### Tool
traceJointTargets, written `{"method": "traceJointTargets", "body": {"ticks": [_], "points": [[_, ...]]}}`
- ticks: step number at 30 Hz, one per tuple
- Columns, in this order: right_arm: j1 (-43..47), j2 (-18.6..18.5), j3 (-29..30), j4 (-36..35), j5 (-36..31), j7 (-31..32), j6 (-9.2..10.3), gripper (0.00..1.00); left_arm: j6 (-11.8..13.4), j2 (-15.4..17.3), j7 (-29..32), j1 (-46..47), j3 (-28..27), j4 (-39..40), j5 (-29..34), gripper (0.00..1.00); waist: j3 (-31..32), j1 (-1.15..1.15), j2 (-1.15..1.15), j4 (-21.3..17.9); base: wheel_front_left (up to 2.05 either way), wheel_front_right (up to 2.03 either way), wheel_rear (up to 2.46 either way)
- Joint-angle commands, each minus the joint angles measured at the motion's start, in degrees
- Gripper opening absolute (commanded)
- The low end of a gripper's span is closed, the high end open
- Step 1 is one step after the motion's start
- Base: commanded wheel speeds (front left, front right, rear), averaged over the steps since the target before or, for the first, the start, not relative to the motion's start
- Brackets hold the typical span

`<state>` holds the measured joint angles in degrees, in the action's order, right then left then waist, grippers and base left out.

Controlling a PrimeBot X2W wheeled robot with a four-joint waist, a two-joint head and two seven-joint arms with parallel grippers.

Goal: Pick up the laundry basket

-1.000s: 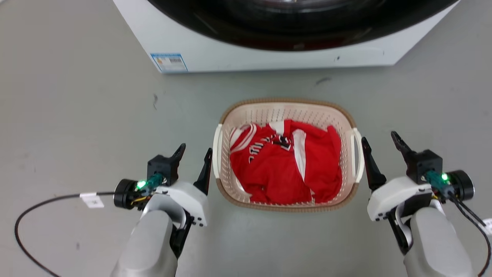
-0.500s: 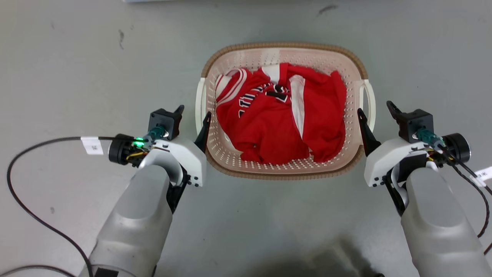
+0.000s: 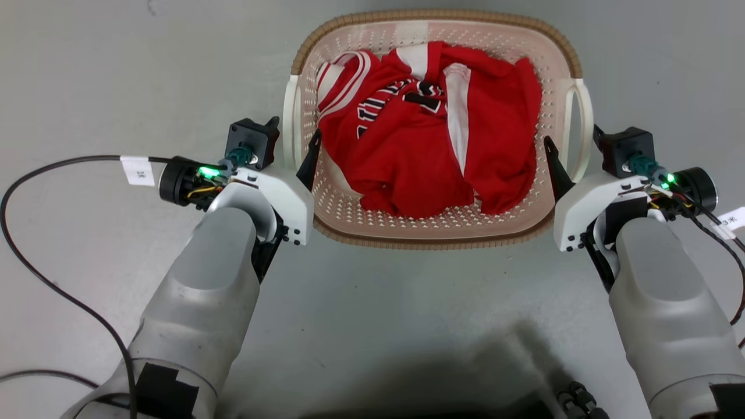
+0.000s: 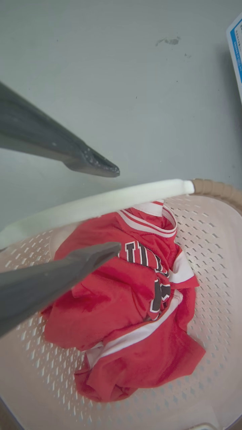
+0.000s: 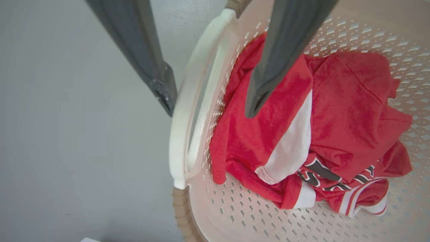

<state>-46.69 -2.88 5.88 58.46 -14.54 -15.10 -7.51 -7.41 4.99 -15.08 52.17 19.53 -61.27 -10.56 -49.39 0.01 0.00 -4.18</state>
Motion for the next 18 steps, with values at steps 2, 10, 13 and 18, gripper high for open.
{"method": "traceJointTargets", "body": {"ticks": [2, 10, 13, 18], "points": [[-1.62, 0.01, 0.07, 1.05, -0.71, -0.11, 0.04, 1.00, -0.05, 0.11, -0.15, 1.33, 0.53, -0.70, -0.35, 1.00, -1.02, -0.01, 0.00, 0.24, 0.00, 0.00, 0.00], [-4.37, 0.00, 0.26, 5.10, -0.88, -0.11, 0.04, 1.00, -0.05, -0.04, -0.14, 3.24, 2.49, -1.94, -1.24, 1.00, -2.31, -0.01, 0.00, 0.32, 0.00, 0.00, 0.00], [-4.77, 0.01, 0.25, 7.20, -0.72, -0.11, 0.04, 1.00, -0.05, -0.08, -0.14, 3.80, 3.11, -2.77, -1.21, 1.00, -2.66, -0.01, 0.00, 0.43, 0.00, 0.00, 0.00], [-5.72, 0.03, -0.49, 8.52, -0.44, -0.11, 0.03, 0.00, -0.06, -0.44, -0.15, 4.67, 4.51, -4.11, -1.75, 0.00, -3.38, -0.01, 0.00, 0.43, 0.00, 0.00, 0.00]]}}
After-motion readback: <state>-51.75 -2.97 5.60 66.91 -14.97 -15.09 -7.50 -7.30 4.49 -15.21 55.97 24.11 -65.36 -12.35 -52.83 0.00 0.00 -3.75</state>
